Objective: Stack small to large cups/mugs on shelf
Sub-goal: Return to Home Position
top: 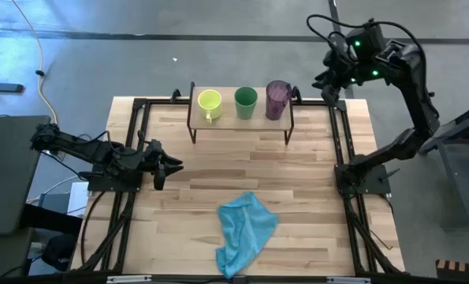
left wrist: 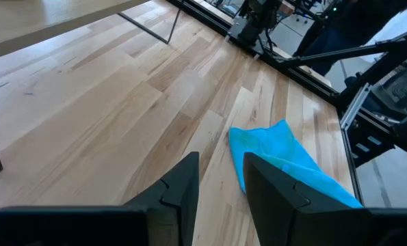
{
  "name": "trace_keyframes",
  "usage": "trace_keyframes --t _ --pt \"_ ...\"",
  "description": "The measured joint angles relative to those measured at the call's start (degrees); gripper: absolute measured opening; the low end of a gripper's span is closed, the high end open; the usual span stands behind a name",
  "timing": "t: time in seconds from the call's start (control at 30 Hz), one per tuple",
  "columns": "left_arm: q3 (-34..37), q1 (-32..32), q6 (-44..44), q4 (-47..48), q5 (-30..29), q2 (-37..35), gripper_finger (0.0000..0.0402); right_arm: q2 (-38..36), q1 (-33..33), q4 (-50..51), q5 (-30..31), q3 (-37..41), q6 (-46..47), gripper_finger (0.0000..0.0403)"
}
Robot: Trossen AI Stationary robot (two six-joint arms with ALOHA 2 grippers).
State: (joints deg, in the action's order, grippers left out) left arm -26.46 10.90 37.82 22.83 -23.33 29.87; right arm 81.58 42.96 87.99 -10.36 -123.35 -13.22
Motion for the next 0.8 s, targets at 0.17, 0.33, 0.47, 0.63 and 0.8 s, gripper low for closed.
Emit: trace_keyframes --t 0.17,0.33,0.47,0.63,0.8 --pt "0.0 0.0 0.02 0.0 0.02 0.02 0.0104 -1.5 0.0 0.9 -2.72 0.0 -2.36 0.0108" --pt "0.0 0.0 0.02 0.0 0.07 -0.01 0.0104 -3.02 0.0 -0.19 -6.71 0.0 -4.83 0.0108" --pt "-0.02 0.0 0.02 0.0 0.13 0.01 0.0104 -3.75 0.0 -2.55 -10.55 0.0 -5.34 0.0108" --pt "-0.01 0.0 0.43 0.0 0.16 0.0 0.0104 -4.13 0.0 -4.42 -17.34 0.0 -6.82 0.0108" --pt "0.0 0.0 1.5 0.0 0.17 0.0 0.0104 -4.11 0.0 -5.68 -22.63 0.0 -7.84 0.0108"
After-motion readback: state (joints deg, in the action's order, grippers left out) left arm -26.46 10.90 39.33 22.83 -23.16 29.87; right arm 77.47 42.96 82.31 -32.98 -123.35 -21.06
